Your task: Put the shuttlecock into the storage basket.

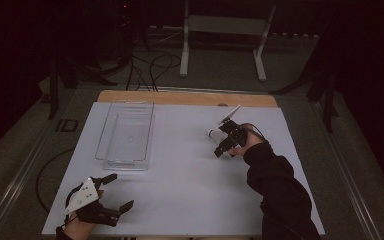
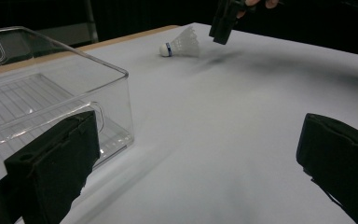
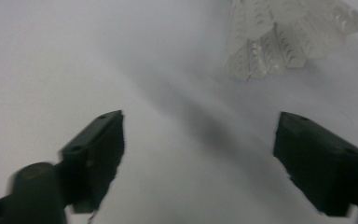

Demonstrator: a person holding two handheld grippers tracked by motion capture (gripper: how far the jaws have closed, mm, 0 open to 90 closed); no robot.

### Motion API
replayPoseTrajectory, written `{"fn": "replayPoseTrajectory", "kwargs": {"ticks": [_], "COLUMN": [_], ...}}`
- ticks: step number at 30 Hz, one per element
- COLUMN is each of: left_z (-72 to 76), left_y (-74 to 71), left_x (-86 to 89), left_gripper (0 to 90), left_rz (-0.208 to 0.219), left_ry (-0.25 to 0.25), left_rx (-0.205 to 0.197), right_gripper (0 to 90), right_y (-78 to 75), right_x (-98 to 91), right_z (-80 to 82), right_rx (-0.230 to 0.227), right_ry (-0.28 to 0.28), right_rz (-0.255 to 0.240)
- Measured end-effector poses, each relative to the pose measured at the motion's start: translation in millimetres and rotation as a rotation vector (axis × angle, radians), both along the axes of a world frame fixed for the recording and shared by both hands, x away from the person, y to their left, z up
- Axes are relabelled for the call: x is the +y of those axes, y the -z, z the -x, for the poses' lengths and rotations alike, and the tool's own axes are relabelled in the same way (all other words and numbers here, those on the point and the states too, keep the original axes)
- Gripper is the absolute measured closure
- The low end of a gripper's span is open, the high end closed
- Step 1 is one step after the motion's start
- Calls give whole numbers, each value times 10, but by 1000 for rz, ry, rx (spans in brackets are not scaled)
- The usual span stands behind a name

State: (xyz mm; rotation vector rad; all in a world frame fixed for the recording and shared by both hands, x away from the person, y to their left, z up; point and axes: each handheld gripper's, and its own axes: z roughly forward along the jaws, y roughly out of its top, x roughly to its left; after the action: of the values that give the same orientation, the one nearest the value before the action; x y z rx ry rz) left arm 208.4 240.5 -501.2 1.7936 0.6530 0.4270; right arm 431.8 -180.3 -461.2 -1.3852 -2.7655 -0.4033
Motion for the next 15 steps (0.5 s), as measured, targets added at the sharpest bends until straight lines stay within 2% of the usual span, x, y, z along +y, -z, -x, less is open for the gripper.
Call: {"fn": "replayPoseTrajectory", "kwargs": {"ticks": [4,7,10,13,15], "left_z": [0,-2,-3,-5,-4], "left_y": [1,2,4,6,5], "left_x": [0,1,6,7,8], "left_gripper": [1,1,1,1,1], "left_rz": [1,3,5,5,5], "left_ry": [1,1,3,3,5], "left_rx": [0,1,4,4,4], "right_gripper": [214,214,240,279,290], "right_y": [28,40,57,85,105], "right_x": [38,57,71,74,83], "right_z": [-69,-98,-155,-191,-212], "right_rx": [-6,-4,-44,-35,-37], "right_ry": [13,17,40,54,68], "right_rz": [28,25,26,19,31]}}
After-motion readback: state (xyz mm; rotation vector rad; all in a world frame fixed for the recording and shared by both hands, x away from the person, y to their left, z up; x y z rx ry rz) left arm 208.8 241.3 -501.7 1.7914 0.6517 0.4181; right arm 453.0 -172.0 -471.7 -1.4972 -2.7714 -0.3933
